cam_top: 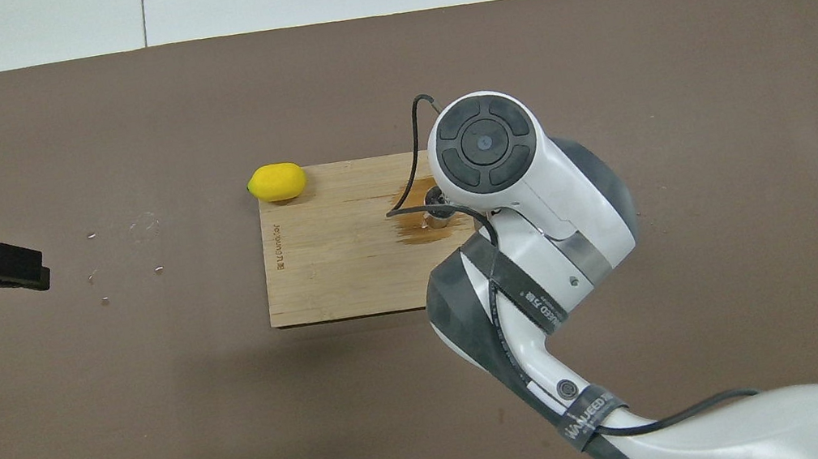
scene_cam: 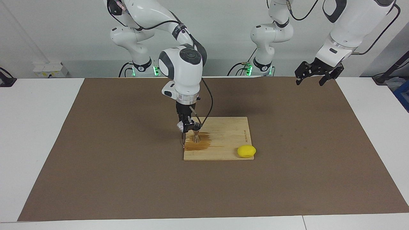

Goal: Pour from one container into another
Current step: 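Tilt the glass with the right gripper to pour into the cup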

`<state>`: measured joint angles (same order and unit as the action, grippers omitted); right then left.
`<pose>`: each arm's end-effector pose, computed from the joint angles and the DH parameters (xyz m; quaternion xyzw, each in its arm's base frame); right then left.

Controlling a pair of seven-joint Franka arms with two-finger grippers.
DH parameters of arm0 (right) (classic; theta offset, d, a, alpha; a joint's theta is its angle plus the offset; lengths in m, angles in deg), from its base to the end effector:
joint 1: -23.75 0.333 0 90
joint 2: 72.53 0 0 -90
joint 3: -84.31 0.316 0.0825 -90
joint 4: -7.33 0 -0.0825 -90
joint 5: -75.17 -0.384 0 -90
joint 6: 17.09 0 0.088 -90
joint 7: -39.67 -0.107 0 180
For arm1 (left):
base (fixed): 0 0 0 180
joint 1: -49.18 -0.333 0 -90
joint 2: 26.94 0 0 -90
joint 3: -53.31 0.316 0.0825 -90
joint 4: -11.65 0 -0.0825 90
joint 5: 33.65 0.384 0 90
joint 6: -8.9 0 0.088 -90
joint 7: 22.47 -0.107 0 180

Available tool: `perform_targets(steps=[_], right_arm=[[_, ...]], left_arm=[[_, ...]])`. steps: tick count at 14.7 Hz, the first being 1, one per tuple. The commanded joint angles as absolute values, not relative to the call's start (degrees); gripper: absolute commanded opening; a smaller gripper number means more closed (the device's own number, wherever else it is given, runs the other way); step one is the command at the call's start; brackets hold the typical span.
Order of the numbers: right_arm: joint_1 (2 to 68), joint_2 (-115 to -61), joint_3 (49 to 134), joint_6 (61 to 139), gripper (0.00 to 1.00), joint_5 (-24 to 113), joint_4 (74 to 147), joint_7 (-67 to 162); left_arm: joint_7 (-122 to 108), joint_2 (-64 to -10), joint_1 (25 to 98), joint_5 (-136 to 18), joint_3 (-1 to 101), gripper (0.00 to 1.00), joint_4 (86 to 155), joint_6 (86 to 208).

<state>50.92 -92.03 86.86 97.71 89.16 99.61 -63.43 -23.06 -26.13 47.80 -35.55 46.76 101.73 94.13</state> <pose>0.5860 0.3140 0.4369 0.8242 -0.5559 0.1064 0.0175 0.5386 -0.0530 0.6246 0.9980 -0.0510 -0.0359 0.0143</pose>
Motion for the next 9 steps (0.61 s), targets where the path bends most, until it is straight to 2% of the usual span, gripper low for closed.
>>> perform_targets(steps=[1,9], right_arm=[[51.9,-93.0,87.0,96.6,0.0,91.7,97.9,-64.7],[51.3,-93.1,87.0,96.0,0.0,90.5,96.7,-64.6]], left_arm=[[-23.0,-24.5,47.7,-36.0,46.9,1.0,103.5,94.1],[-23.0,-24.5,47.7,-36.0,46.9,1.0,103.5,94.1]])
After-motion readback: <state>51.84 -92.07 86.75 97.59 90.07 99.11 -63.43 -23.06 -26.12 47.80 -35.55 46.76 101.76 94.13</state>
